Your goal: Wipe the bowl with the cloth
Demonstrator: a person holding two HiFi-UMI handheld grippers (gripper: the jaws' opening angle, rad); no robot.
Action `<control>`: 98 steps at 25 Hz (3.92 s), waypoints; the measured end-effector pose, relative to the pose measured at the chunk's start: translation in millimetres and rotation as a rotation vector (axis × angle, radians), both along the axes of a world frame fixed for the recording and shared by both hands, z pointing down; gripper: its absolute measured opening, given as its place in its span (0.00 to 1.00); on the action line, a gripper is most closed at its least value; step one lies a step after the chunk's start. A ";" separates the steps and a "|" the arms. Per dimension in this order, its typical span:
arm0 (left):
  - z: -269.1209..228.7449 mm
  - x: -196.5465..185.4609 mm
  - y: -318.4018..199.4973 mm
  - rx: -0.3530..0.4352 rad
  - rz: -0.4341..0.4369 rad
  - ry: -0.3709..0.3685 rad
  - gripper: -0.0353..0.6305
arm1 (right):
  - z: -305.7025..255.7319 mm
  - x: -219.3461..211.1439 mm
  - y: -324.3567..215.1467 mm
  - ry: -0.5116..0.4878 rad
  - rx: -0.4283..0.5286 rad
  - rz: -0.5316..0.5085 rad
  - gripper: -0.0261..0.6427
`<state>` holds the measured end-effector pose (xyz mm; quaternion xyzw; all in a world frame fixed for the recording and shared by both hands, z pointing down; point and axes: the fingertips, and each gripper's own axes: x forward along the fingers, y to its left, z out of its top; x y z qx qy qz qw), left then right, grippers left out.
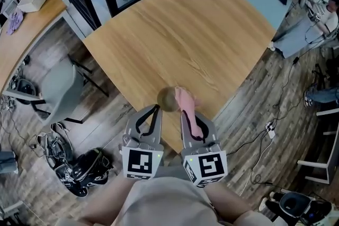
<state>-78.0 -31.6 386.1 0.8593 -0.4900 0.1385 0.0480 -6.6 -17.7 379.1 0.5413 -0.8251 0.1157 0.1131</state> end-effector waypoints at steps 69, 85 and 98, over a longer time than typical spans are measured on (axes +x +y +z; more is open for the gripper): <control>260.9 -3.7 -68.1 -0.860 -0.079 0.070 0.08 | 173.5 -3.6 -99.6 0.053 -0.290 -0.178 0.08; 204.4 9.8 -79.9 -0.728 -0.030 -0.006 0.06 | 144.3 -11.7 -92.8 0.019 -0.296 -0.231 0.08; 118.1 15.7 -70.8 -0.515 0.033 -0.158 0.06 | 114.5 -38.1 -64.5 0.097 -0.326 -0.434 0.08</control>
